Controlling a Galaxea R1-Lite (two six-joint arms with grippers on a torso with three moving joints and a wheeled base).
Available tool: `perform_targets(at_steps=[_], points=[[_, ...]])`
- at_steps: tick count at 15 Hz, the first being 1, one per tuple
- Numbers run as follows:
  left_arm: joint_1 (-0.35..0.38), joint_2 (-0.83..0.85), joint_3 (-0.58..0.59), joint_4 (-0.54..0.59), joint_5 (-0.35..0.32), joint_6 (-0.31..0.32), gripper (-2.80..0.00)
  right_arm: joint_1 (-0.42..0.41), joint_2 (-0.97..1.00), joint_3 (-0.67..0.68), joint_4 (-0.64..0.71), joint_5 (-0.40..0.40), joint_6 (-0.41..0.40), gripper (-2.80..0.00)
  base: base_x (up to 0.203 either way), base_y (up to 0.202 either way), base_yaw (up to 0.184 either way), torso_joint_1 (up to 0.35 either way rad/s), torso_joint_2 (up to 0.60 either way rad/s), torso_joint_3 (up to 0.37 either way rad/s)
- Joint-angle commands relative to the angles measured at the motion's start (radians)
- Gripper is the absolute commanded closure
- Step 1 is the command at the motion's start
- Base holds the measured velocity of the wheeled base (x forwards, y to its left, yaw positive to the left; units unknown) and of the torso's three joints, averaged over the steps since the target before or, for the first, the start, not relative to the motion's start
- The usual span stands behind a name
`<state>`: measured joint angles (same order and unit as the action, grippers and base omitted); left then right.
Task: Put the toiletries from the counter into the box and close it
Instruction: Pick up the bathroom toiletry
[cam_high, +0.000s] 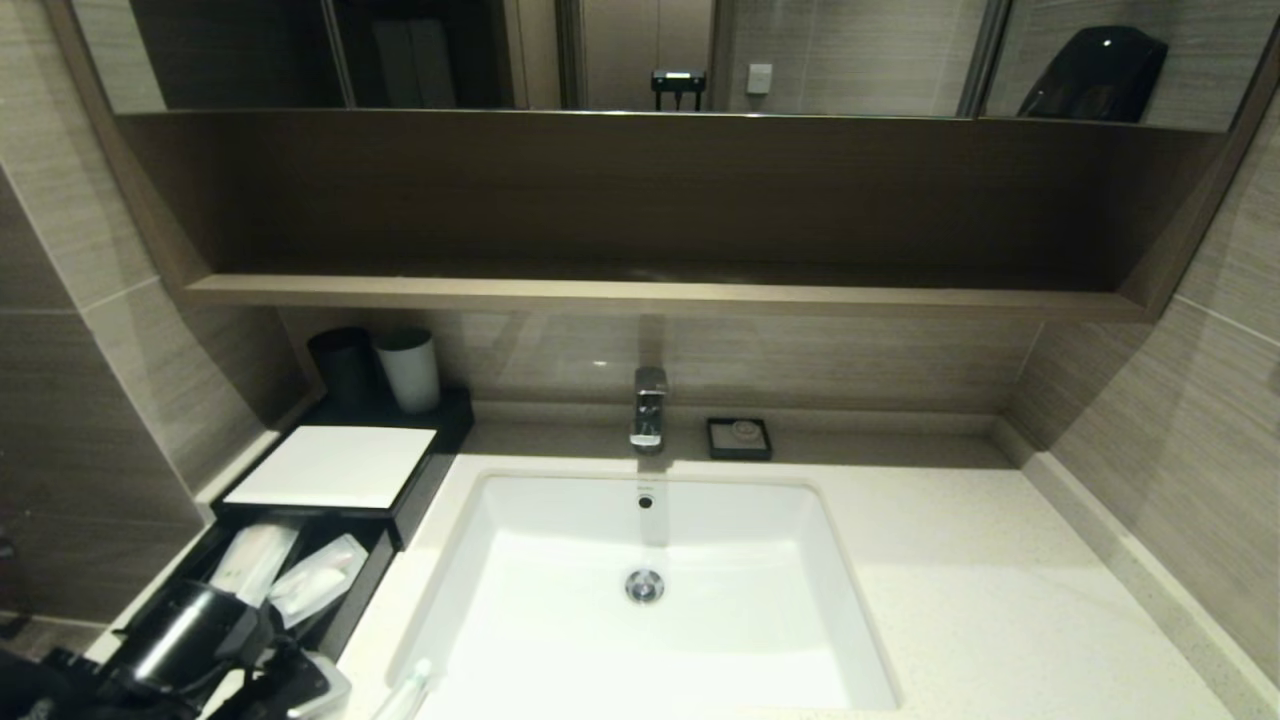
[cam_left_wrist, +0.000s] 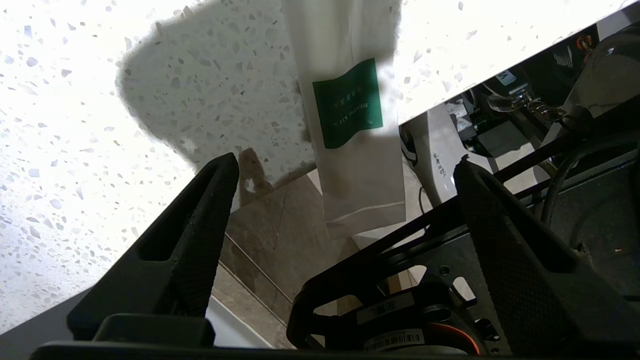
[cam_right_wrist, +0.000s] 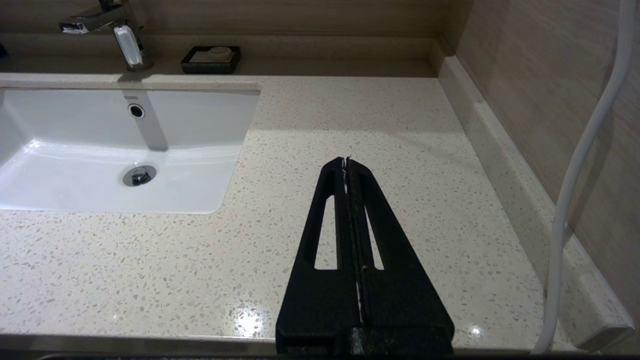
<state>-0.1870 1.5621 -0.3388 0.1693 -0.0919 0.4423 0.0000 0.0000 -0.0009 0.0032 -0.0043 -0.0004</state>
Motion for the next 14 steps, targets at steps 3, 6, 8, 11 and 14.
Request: perform_targets(at_steps=[3, 6, 8, 11, 14], points=[[0.000, 0.006, 0.004, -0.010, 0.000, 0.006, -2.80, 0.000, 0.000, -0.001, 0.000, 0.000, 0.000, 0.00, 0.000, 0.000, 0.000, 0.000, 0.00, 0.000], [0.000, 0.009, 0.006, -0.016, 0.002, 0.019, -2.80, 0.000, -0.001, 0.000, 0.000, 0.000, -0.001, 0.00, 0.000, 0.000, 0.000, 0.000, 0.00, 0.000], [0.000, 0.013, 0.006, -0.025, 0.003, 0.019, -2.80, 0.000, 0.000, 0.001, 0.000, 0.000, 0.000, 0.00, 0.000, 0.000, 0.000, 0.000, 0.00, 0.000], [0.001, 0.013, 0.006, -0.027, 0.004, 0.018, -2.80, 0.000, 0.000, 0.001, 0.000, 0.000, -0.001, 0.00, 0.000, 0.000, 0.000, 0.000, 0.00, 0.000], [0.001, 0.013, 0.004, -0.028, 0.024, 0.014, -2.80, 0.000, 0.000, 0.000, 0.000, 0.000, 0.000, 0.00, 0.000, 0.000, 0.000, 0.000, 0.00, 0.000]])
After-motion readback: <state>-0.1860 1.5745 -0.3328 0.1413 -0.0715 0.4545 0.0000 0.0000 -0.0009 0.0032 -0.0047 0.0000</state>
